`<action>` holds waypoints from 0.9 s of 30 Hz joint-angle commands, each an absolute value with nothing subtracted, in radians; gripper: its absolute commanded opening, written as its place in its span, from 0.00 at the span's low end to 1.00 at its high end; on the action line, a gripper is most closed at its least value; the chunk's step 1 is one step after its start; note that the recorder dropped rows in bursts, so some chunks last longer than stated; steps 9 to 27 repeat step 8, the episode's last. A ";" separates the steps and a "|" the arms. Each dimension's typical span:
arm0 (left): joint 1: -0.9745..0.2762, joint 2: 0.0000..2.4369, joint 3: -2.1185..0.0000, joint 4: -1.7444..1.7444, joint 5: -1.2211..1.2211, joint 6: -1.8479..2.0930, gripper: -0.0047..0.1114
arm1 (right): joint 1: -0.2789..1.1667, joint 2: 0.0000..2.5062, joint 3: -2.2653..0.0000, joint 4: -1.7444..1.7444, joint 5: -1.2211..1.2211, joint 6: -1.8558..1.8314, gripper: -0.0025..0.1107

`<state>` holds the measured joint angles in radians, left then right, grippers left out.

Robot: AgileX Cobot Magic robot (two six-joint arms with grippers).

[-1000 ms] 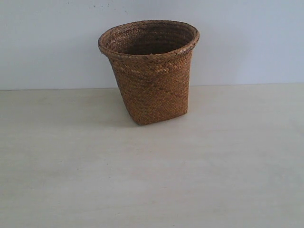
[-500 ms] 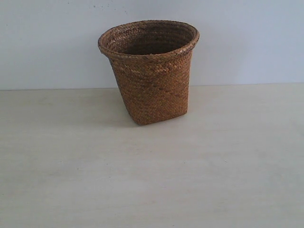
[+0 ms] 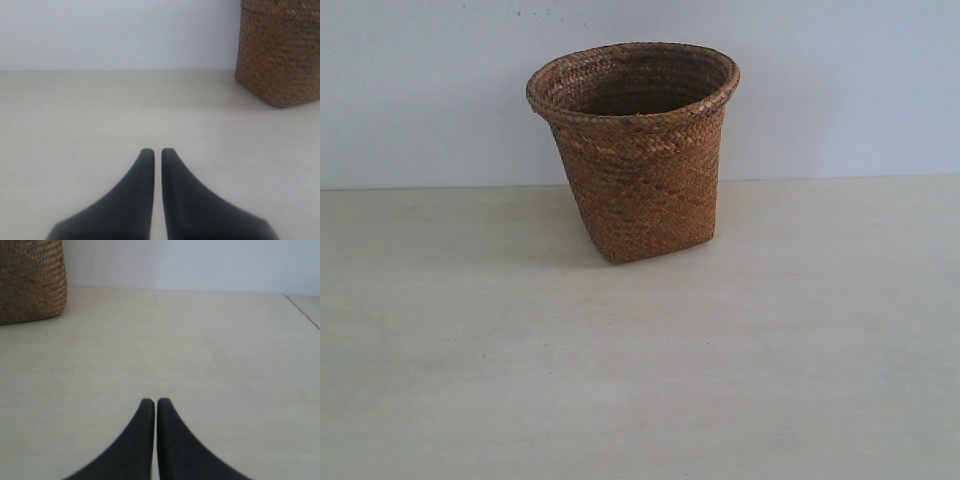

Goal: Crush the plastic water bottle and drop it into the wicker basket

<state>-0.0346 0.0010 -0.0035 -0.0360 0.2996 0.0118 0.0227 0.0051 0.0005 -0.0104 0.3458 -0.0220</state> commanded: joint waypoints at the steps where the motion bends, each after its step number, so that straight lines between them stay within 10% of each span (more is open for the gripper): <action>1: -0.031 0.000 0.000 -0.036 0.300 0.015 0.08 | 0.019 0.000 0.000 -0.010 0.333 -0.028 0.02; 27: -0.031 0.000 0.000 -0.036 0.300 0.015 0.08 | 0.019 0.000 0.000 -0.010 0.331 -0.026 0.02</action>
